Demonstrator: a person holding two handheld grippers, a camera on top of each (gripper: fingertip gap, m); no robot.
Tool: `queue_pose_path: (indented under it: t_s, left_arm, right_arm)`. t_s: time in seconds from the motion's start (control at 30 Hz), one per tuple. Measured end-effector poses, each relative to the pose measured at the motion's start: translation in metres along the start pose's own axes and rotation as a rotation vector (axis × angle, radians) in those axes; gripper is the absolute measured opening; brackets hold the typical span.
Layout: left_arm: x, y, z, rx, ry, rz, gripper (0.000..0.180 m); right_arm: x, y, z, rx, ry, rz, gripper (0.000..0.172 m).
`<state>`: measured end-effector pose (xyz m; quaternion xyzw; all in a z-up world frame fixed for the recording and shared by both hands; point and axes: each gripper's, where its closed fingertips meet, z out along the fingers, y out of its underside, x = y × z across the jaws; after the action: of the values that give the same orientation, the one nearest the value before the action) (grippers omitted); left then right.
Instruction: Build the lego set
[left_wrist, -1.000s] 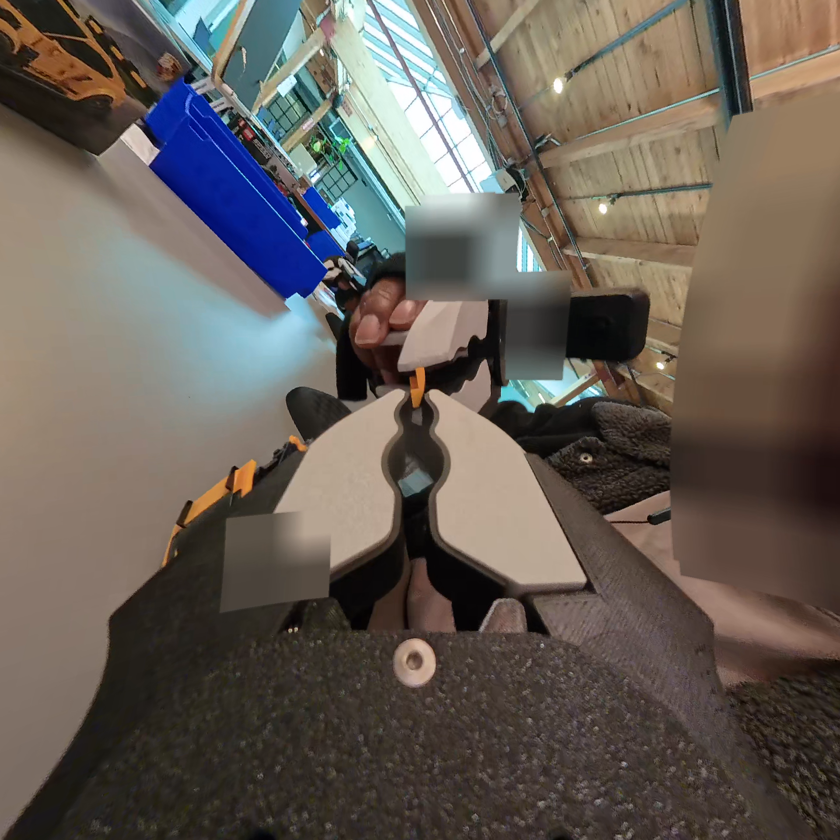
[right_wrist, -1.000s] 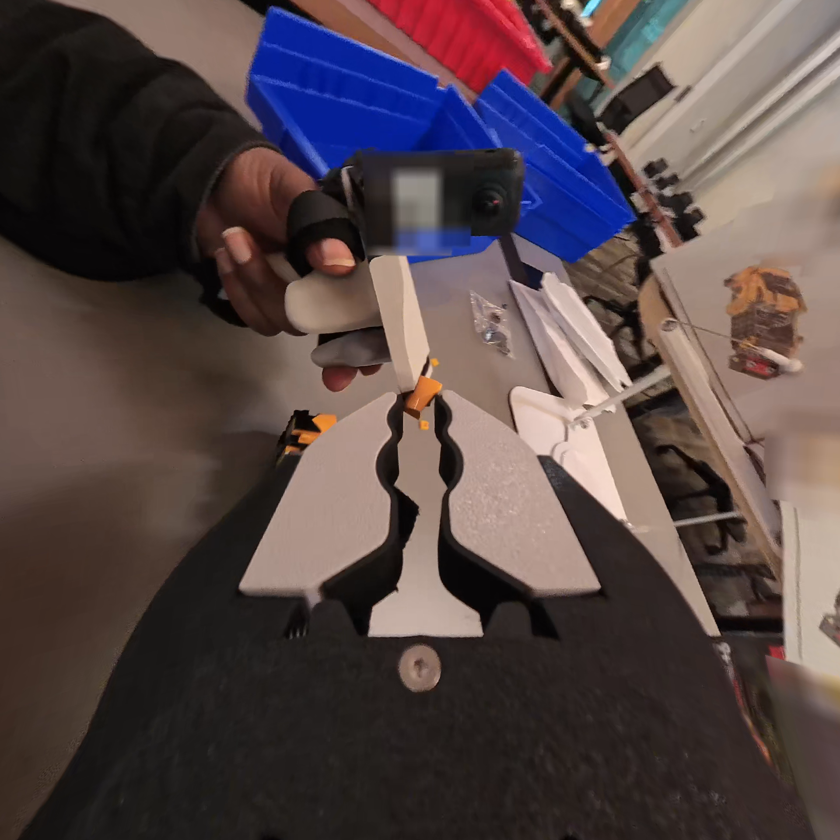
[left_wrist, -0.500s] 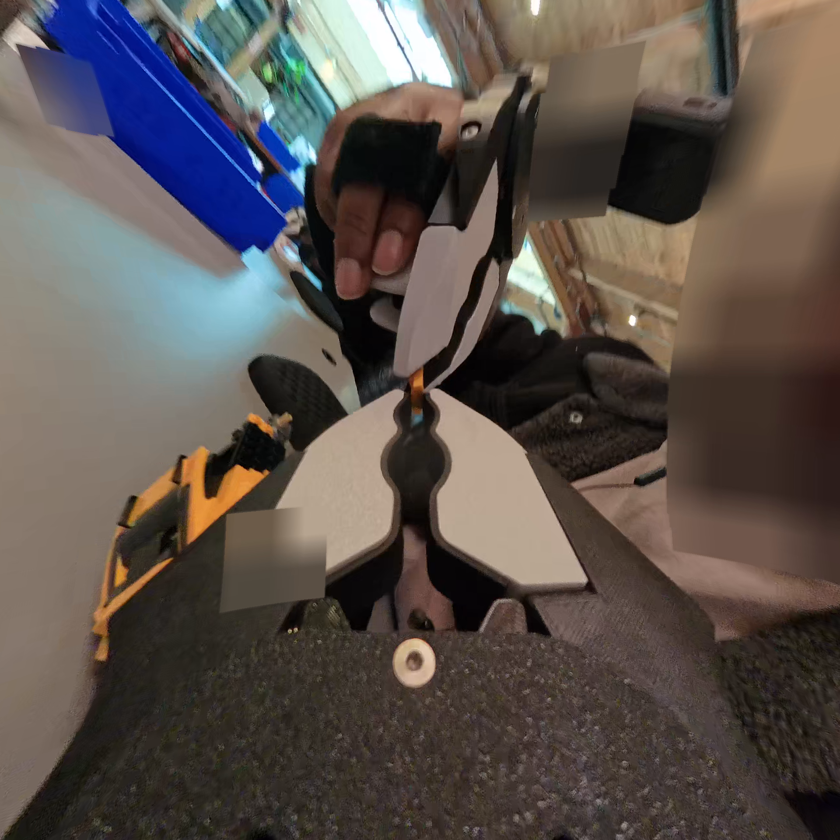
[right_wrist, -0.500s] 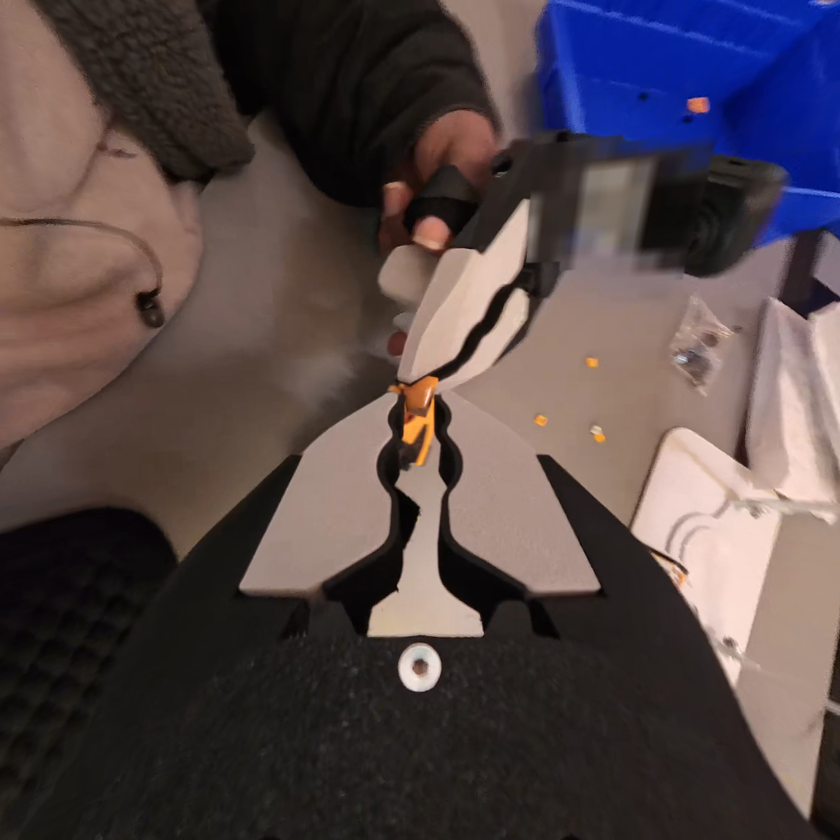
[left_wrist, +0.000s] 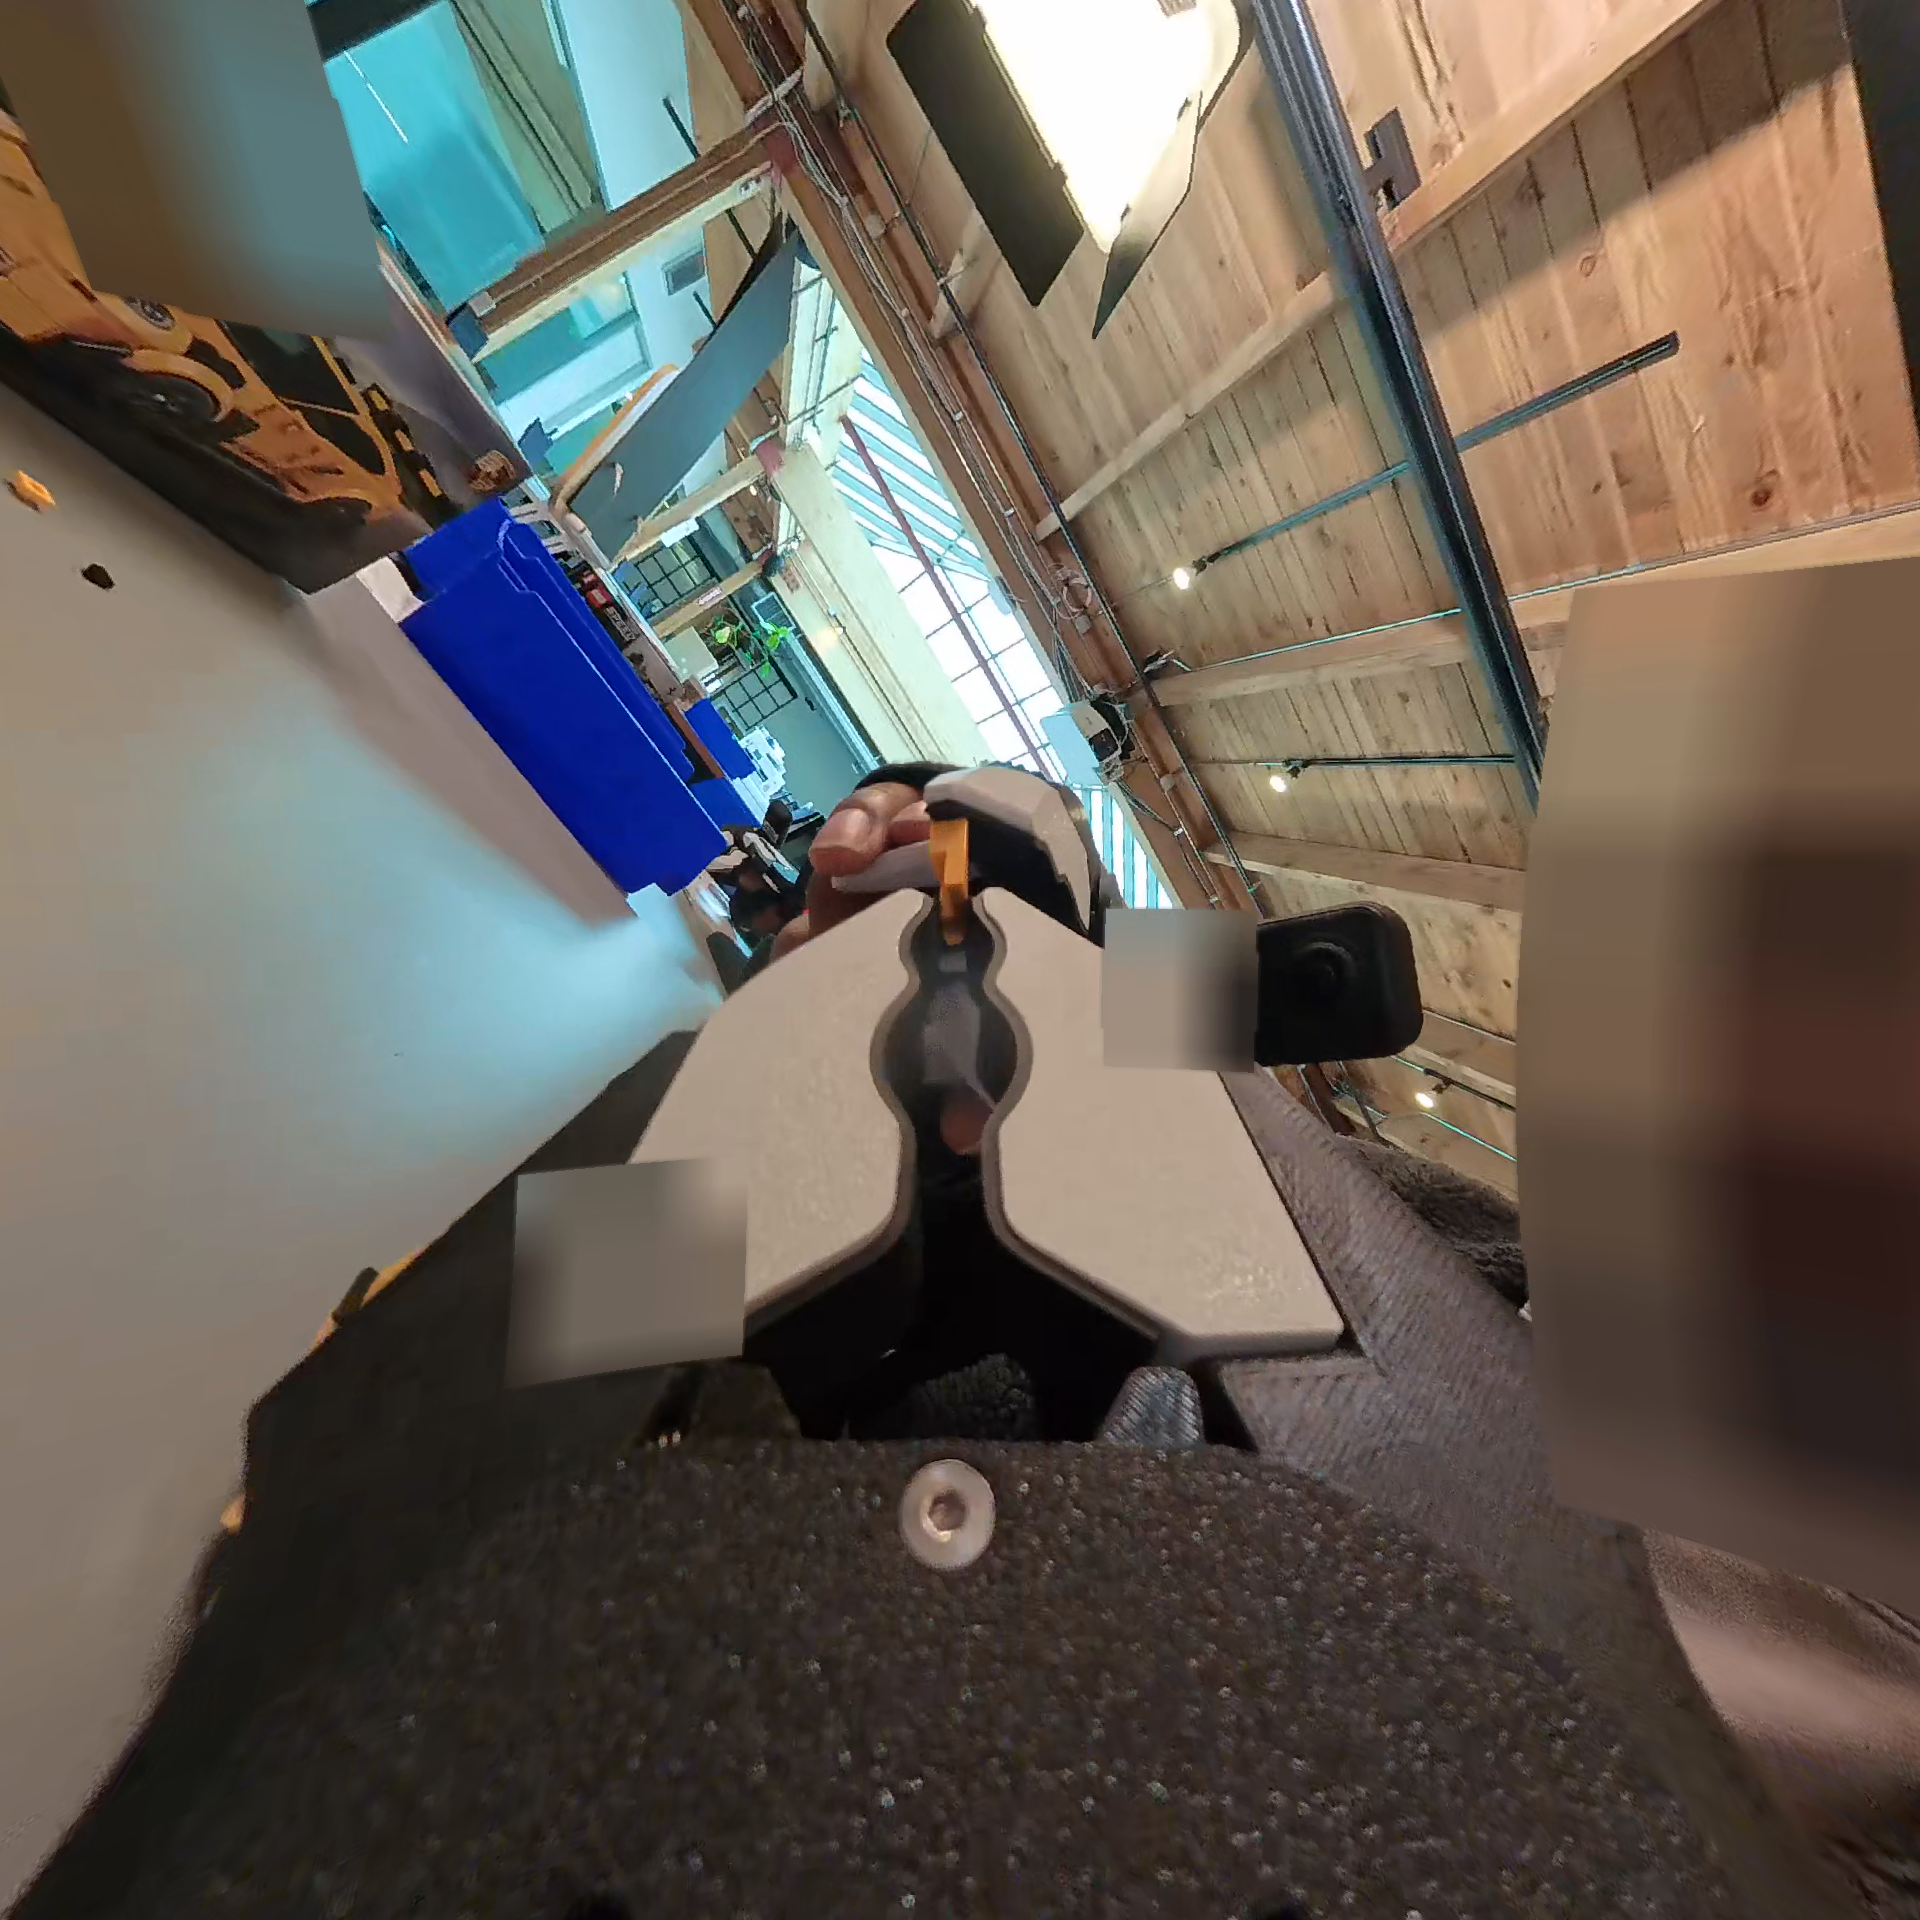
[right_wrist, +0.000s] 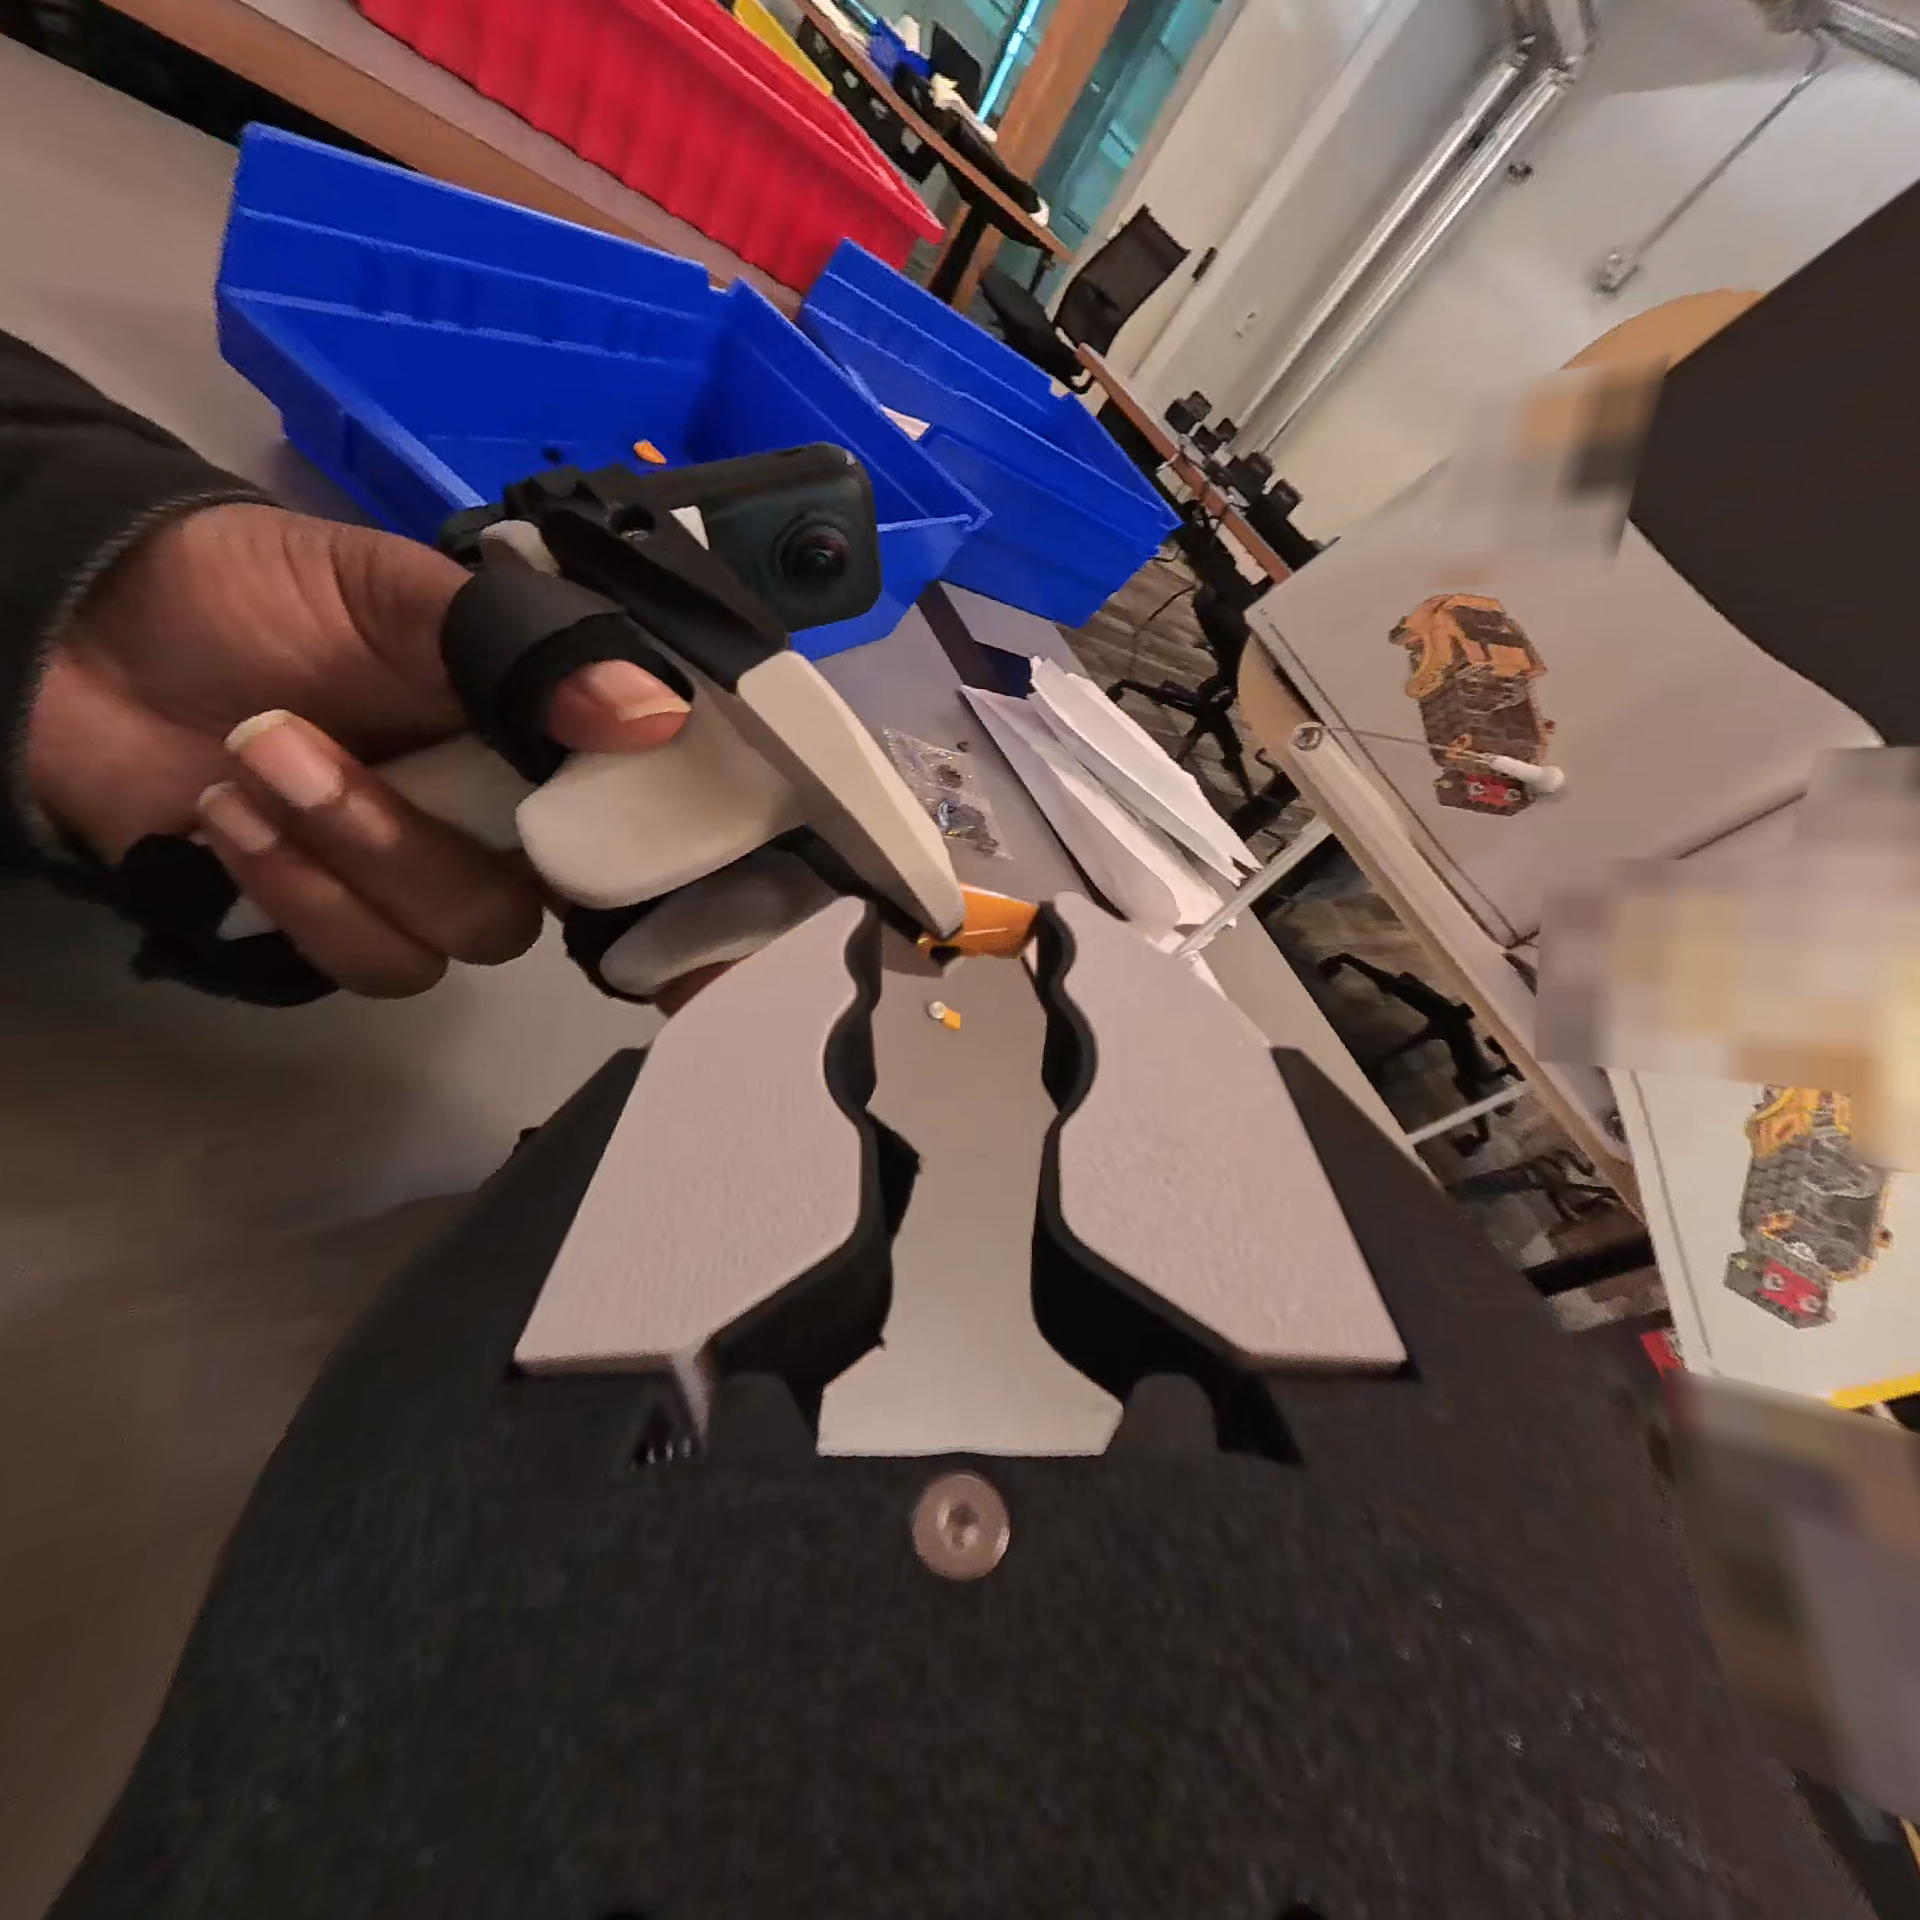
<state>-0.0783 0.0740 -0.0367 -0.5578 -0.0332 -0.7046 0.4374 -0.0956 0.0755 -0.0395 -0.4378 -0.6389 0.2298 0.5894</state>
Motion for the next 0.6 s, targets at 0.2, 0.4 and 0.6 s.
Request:
queue_pose_path:
  t_s: [0.2, 0.4, 0.6]
  left_arm:
    - [0.001, 0.004, 0.000, -0.042, -0.008, 0.015, 0.009]
    - [0.003, 0.021, 0.004, -0.173, 0.010, 0.019, 0.009]
    - [-0.004, 0.036, 0.007, -0.257, -0.026, 0.032, 0.004]
  right_arm:
    - [-0.005, 0.000, -0.003, 0.019, -0.128, -0.042, 0.021]
    - [-0.015, 0.003, -0.023, 0.091, -0.463, 0.009, 0.021]
    - [-0.024, 0.014, -0.032, 0.093, -0.552, 0.005, 0.021]
